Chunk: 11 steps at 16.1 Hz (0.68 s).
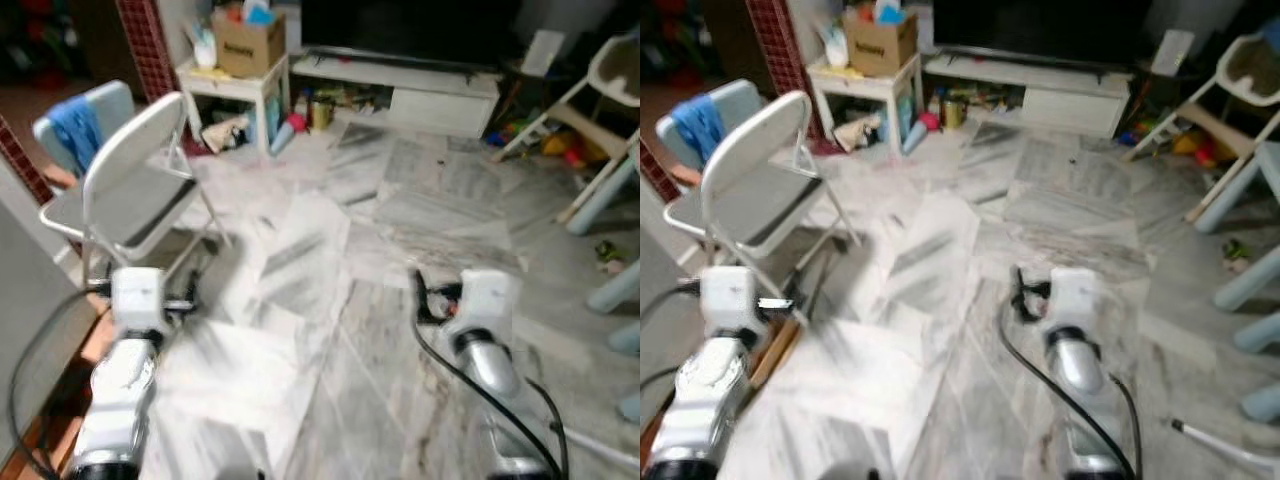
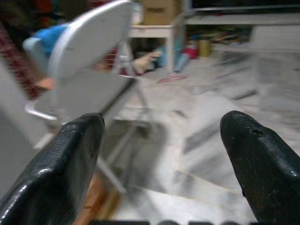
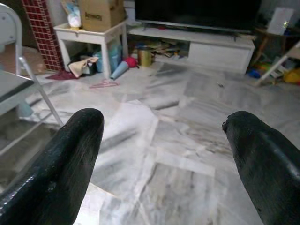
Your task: Restocking fridge
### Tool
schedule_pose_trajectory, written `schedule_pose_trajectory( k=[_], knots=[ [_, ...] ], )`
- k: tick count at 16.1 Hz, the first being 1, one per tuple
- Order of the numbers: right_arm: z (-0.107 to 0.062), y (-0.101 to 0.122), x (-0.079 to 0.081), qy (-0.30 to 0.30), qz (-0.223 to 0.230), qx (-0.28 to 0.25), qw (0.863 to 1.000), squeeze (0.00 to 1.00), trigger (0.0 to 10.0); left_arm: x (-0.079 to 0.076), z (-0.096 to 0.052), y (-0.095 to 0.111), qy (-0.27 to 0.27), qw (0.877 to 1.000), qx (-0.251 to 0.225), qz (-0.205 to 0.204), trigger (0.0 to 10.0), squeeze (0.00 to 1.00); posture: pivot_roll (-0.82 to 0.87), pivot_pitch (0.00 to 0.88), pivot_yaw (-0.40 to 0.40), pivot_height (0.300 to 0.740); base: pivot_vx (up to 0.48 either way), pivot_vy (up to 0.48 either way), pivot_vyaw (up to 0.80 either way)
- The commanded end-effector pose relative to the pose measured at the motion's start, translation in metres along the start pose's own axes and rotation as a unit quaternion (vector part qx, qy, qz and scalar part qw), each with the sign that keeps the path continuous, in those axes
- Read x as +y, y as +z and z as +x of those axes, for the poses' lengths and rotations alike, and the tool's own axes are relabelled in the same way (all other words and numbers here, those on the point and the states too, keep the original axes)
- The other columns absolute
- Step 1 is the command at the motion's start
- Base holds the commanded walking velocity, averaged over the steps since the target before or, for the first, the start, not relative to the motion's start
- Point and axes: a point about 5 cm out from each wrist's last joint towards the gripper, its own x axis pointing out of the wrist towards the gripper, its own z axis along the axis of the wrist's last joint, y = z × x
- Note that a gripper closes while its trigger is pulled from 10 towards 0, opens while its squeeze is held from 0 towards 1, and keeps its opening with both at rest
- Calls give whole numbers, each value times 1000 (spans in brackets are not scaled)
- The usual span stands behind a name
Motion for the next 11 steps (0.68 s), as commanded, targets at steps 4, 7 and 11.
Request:
schedule_pose_trajectory(
  k=[4, 7, 11],
  knots=[
    [-1, 0, -10, -22, -6, 1, 1000, 0, 10000, -6, 4, 4, -20, 1000, -9, 9, 10000, 0, -75, 0, 10, 740, 0, 0, 0],
    [-1, -1, -10, -22, -14, 5, 1000, 0, 10000, -6, 4, 4, -21, 1000, -9, 8, 10000, 0, -76, 0, 11, 740, 0, 0, 0],
    [-1, -1, -10, -22, -14, 5, 1000, 0, 10000, -6, 4, 4, -21, 1000, -9, 8, 10000, 0, -76, 0, 11, 740, 0, 0, 0]
  ],
)
